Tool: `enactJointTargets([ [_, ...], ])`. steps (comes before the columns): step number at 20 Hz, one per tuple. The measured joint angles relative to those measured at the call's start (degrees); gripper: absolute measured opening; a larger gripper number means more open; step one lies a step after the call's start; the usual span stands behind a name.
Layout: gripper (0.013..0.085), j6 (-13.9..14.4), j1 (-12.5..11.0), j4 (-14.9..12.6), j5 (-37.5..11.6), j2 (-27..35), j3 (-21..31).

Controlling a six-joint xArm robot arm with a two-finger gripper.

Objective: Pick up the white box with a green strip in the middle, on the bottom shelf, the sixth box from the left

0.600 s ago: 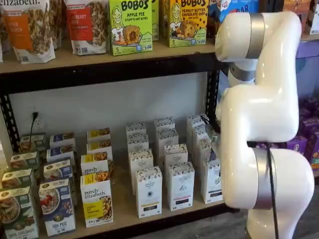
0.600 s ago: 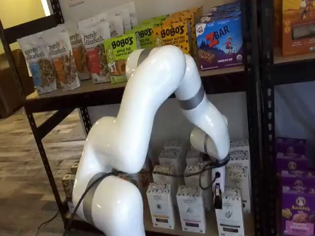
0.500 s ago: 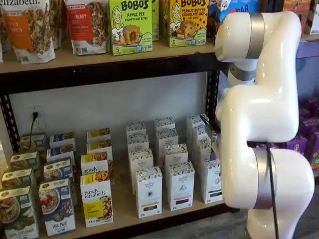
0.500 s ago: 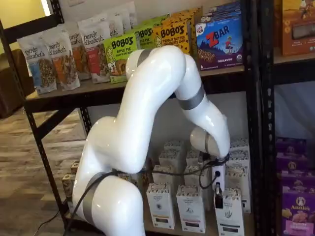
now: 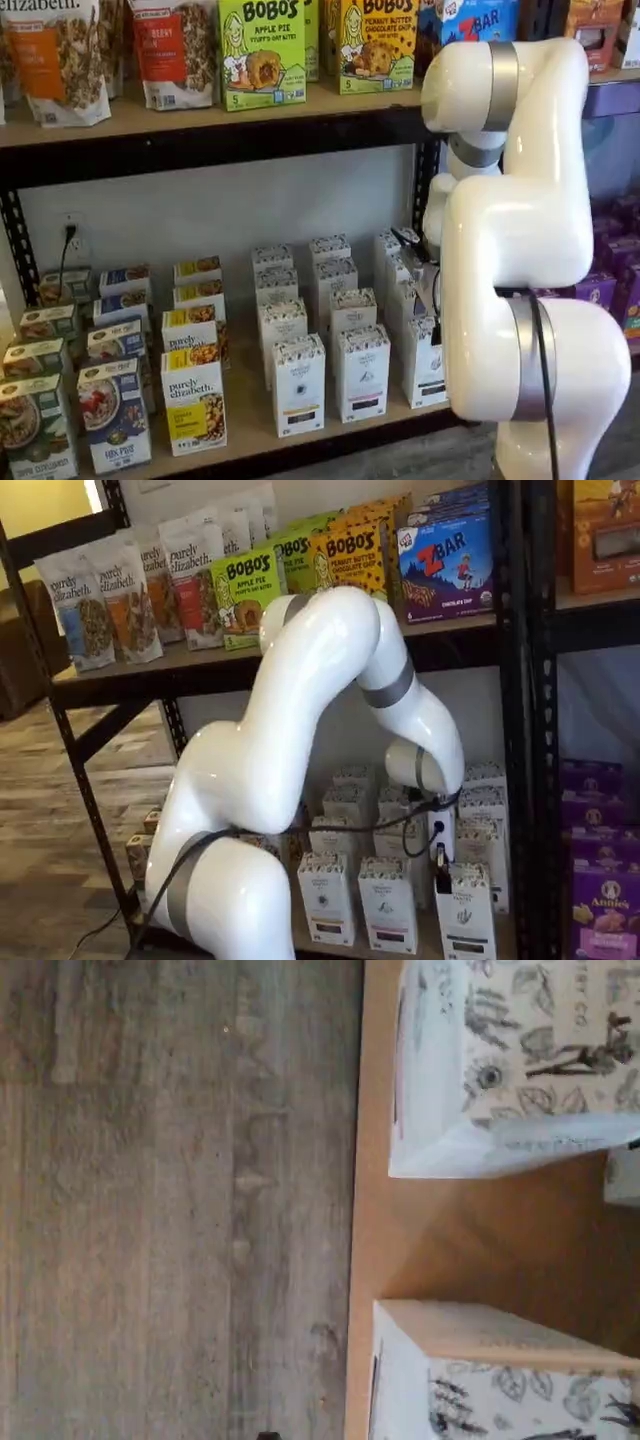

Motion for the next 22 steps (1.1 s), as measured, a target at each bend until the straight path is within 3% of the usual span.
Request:
enactJointTargets([
  [12,0.0850,-0.97,-1.34,-0.34,0.85,6.77,-7.96],
  [22,0.0850,4.91,-0.89,-6.46,1.50,11.35,-12.49],
])
